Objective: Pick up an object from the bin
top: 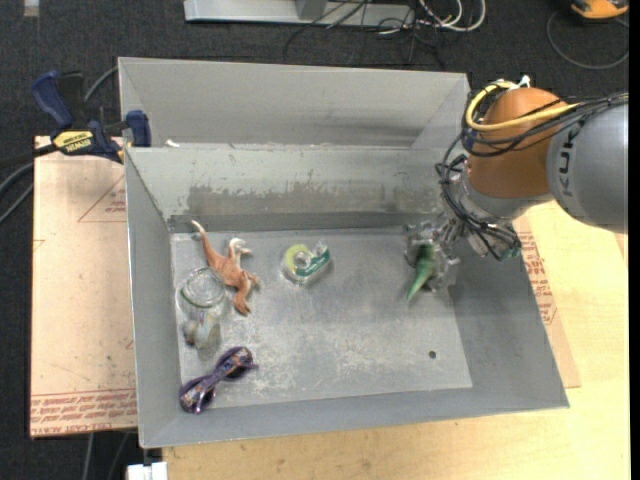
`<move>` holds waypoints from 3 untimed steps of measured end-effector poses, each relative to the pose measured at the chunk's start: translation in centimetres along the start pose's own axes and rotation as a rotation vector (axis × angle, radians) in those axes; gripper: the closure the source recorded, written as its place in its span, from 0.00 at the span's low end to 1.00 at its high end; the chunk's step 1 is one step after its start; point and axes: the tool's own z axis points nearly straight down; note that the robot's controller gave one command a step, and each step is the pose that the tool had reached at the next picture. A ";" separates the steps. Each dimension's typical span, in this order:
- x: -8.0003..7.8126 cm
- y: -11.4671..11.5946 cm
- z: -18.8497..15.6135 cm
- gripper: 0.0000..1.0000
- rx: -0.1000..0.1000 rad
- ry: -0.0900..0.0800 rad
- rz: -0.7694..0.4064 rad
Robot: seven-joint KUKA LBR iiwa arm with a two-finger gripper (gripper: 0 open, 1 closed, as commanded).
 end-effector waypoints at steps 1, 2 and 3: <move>-0.4 -0.1 0.1 1.00 -0.002 0.004 -0.026; -0.7 0.5 -1.7 1.00 0.001 -0.004 -0.034; -0.5 0.9 0.1 1.00 -0.003 0.002 -0.042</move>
Offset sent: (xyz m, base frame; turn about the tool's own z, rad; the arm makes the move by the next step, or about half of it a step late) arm 0.0040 0.0070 0.0162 -0.0349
